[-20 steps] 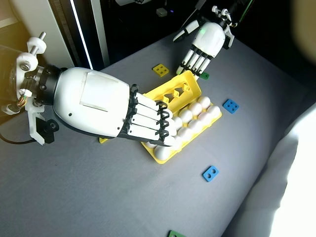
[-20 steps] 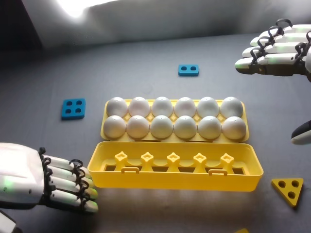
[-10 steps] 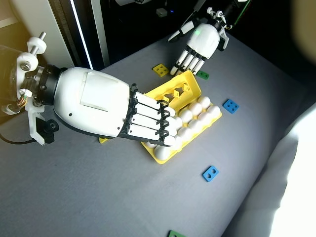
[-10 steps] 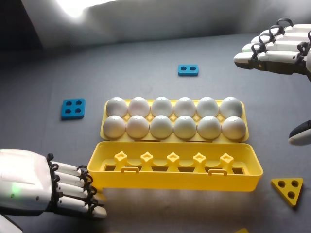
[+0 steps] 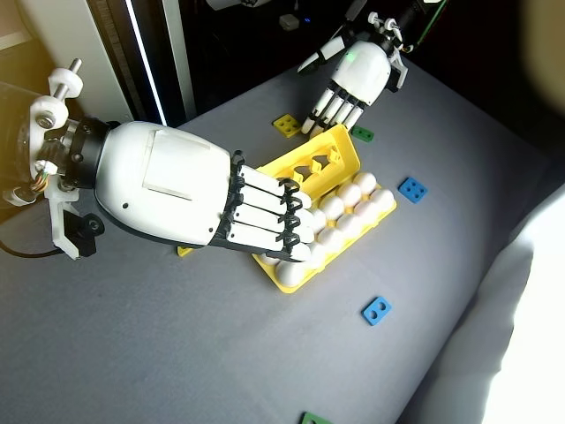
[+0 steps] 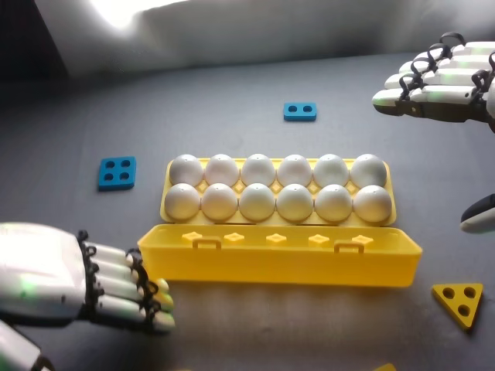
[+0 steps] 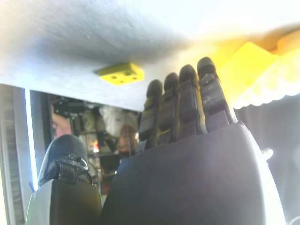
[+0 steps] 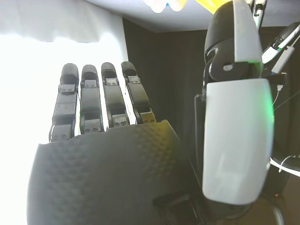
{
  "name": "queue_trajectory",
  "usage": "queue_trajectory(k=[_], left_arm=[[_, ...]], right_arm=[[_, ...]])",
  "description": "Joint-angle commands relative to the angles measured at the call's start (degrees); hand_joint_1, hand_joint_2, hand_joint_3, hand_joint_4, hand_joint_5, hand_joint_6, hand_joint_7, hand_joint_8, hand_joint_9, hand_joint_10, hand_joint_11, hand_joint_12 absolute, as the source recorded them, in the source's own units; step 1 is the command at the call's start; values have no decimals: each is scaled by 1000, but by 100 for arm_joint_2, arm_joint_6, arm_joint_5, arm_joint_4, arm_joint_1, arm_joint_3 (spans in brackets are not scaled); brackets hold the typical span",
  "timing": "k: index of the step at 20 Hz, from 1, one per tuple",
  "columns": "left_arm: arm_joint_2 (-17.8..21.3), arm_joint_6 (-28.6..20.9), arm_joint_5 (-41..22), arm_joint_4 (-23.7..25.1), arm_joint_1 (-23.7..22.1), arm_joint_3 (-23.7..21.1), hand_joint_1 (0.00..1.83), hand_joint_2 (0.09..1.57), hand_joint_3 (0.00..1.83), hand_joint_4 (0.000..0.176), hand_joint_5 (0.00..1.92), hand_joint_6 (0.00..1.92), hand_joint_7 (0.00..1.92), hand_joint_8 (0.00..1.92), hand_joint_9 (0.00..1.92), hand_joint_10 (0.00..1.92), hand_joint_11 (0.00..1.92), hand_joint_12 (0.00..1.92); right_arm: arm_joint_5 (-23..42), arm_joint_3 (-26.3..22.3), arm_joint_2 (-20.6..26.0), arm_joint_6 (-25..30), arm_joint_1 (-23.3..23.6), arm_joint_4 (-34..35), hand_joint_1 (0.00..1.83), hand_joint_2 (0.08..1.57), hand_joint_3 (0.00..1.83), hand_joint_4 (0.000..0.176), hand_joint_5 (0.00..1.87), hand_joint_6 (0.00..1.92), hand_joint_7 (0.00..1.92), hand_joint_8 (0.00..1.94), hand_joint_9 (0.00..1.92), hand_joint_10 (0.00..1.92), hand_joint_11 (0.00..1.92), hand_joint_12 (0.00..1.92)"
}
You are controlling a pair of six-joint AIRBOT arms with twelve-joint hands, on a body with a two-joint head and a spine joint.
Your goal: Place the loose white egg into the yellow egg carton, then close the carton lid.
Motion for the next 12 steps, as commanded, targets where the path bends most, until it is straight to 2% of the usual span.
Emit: queue_trajectory(k=[1,3,7,10,12], left_arm=[[32,-53,-382,-353,-70,65,0,1150,0,0,124,3,82,3,47,4,0,49],[-29,-180,-423,-356,-288,329,0,1152,0,0,129,4,87,4,47,3,6,55],[-131,-350,-463,-466,-642,866,0,1153,0,0,122,0,77,0,44,1,0,58],[-156,-407,-485,-478,-758,1033,0,1150,0,0,131,5,89,4,54,5,6,63],[-161,-410,-484,-476,-758,1046,0,1149,0,0,130,4,82,1,47,1,3,65]], right_arm=[[417,-11,83,1,25,157,746,912,0,0,65,2,32,0,14,1,0,175],[417,-13,83,1,23,157,738,914,0,0,54,0,24,0,9,0,0,136],[417,-20,83,1,22,157,756,908,0,0,69,3,42,3,28,4,0,214],[418,-21,83,1,22,157,701,935,4,0,51,0,21,0,2,0,0,137],[418,-21,83,1,22,157,724,930,0,0,61,3,31,3,7,2,0,151]])
